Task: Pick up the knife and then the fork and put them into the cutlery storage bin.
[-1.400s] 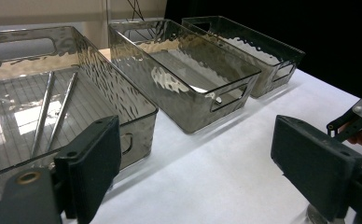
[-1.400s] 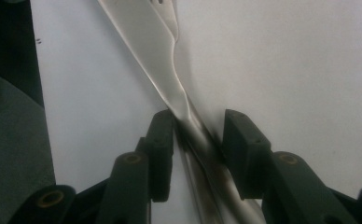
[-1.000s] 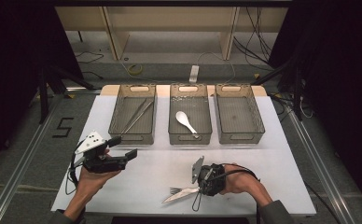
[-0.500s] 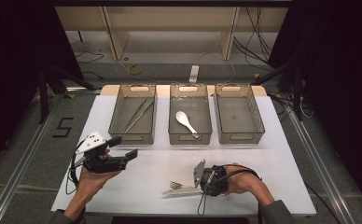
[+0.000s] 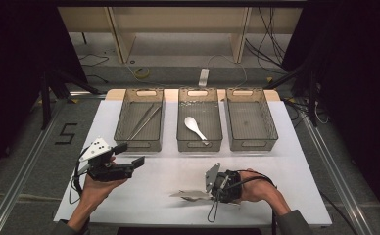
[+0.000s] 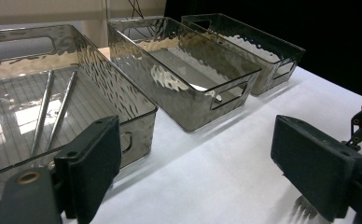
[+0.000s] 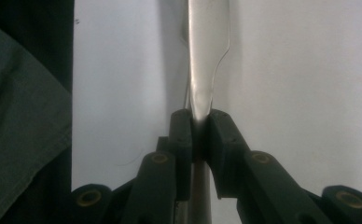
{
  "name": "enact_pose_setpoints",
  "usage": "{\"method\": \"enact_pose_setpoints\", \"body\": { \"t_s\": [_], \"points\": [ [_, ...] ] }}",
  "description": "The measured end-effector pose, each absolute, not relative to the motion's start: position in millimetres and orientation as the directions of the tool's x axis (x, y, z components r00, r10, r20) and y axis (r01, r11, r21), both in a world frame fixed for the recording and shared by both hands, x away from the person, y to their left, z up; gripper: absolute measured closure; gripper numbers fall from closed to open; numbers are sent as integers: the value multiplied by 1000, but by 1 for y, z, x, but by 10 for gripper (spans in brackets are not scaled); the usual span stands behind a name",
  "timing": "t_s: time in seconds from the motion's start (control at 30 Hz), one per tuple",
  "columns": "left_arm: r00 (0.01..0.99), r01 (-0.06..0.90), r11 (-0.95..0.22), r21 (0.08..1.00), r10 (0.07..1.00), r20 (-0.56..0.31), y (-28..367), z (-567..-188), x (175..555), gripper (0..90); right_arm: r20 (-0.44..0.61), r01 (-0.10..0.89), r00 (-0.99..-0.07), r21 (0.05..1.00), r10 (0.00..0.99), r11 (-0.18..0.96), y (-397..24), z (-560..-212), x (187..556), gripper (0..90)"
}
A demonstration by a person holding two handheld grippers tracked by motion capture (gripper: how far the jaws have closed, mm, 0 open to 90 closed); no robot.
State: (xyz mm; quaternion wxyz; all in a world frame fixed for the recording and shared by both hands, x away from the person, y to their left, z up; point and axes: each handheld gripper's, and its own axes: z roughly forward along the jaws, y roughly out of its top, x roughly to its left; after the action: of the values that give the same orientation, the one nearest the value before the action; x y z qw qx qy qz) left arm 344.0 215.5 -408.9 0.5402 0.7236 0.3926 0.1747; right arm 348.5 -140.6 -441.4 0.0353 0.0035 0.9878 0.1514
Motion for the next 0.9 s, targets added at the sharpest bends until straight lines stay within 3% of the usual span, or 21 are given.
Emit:
{"method": "enact_pose_setpoints", "body": {
  "t_s": [0.57, 0.9],
  "points": [
    [626, 371, -92, 924, 760, -176, 217, -408, 344, 157, -43, 260, -949, 446, 311, 856, -167, -422, 374, 810],
    [622, 368, -84, 926, 763, -178, 217, -408, 344, 157, -32, 339, -902, 565, 430, 752, -192, -406, 386, 810]
  ]
}}
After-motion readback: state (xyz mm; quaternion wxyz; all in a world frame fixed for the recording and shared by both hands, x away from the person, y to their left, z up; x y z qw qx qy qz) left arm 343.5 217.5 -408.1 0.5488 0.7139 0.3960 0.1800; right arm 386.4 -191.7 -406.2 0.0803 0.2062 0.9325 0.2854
